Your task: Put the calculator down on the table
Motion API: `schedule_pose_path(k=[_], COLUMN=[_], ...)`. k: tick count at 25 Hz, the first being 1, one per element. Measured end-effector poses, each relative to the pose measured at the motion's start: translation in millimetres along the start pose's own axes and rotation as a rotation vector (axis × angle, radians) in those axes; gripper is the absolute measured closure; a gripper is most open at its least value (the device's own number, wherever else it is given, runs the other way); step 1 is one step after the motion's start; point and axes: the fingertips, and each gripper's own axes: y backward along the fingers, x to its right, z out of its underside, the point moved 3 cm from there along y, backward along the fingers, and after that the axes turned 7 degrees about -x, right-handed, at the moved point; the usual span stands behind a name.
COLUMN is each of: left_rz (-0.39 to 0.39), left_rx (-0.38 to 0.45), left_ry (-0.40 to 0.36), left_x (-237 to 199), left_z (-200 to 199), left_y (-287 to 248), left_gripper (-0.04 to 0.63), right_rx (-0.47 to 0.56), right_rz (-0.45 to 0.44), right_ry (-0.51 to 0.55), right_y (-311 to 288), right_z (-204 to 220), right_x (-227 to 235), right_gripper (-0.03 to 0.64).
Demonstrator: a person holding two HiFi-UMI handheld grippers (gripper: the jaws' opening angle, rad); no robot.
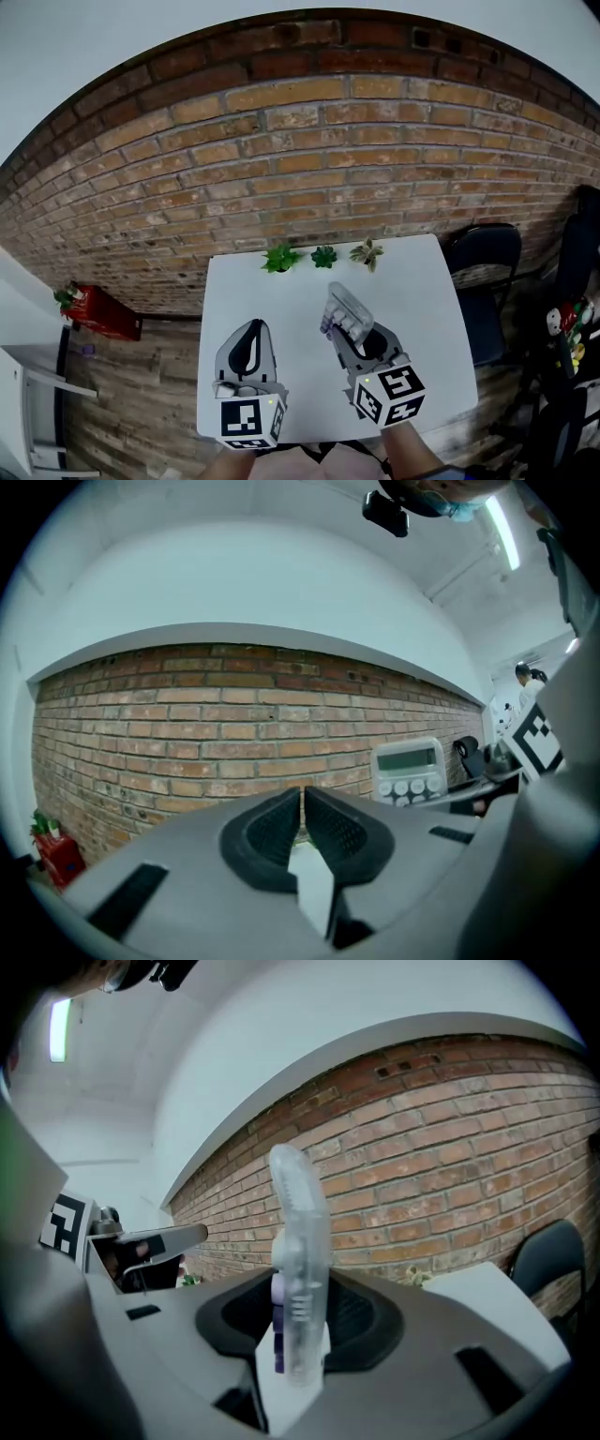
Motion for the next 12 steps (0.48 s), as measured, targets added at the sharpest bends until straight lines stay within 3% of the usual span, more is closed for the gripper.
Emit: schedule_pose_path(k=[6,12], left_rz=[-0.076,-0.089], left_rx=[0.007,-0.02], left_ry=[0.018,0.038], left_x=[-19,-31], left_z=[-7,7], left_y=[-4,-10], left_gripper=[0.574,0.572], right_rx=[-0.006,-0.046], right_rz=[-0.053,-0.069], right_ry=[0.034,0.042], right_y=[-23,-42], right_z=[-17,-11], right_x=[-1,-7], right_gripper=[0.482,0.482])
